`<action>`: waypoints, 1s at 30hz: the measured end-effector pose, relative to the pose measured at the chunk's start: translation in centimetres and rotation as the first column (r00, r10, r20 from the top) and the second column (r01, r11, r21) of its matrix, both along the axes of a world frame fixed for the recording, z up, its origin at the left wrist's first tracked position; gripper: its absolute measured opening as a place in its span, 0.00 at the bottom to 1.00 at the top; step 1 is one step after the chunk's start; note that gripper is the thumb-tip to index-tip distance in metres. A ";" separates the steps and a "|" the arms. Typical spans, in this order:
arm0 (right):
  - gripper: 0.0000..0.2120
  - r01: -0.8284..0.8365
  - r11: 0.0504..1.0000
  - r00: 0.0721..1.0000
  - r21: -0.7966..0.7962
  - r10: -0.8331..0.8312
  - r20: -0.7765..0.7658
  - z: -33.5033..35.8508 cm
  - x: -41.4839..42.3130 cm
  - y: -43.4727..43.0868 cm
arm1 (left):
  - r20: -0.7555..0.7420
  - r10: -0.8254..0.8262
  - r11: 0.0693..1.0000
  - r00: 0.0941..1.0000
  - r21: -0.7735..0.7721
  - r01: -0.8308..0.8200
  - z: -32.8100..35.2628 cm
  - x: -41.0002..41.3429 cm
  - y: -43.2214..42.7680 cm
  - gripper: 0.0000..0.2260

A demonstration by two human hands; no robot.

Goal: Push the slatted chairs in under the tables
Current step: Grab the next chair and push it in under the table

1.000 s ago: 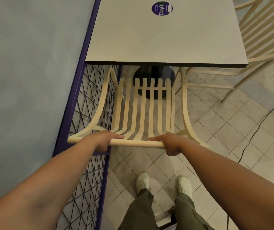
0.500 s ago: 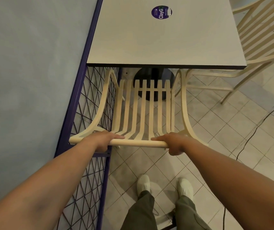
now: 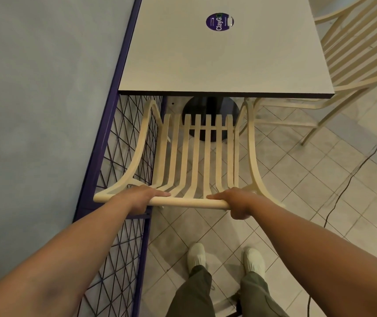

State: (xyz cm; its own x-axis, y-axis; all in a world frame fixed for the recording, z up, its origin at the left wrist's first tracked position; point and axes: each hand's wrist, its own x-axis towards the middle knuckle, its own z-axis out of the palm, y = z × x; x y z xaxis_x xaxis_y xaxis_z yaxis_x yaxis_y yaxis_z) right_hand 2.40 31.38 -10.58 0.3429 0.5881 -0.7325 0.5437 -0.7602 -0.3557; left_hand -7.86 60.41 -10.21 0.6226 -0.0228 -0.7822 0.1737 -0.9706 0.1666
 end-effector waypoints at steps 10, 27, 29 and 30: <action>0.40 -0.026 1.000 1.000 -0.007 0.026 0.001 -0.2 0.2 0.0 | -0.059 -0.011 1.000 0.998 0.026 0.013 0.1 0.2 0.0 0.39; 0.38 -0.071 0.996 0.996 0.050 0.074 -0.055 1.0 5.0 2.5 | 0.008 0.290 0.956 0.957 -0.047 -0.289 3.5 1.4 -4.0 0.35; 0.37 -0.134 0.987 0.990 0.088 0.137 -0.026 1.1 6.9 2.4 | 0.040 0.371 0.928 0.928 -0.025 -0.371 4.1 1.7 -5.6 0.34; 0.37 -0.170 0.979 0.985 0.112 0.172 -0.012 1.5 7.8 2.3 | 0.055 0.405 0.914 0.913 -0.017 -0.405 4.3 1.8 -6.4 0.34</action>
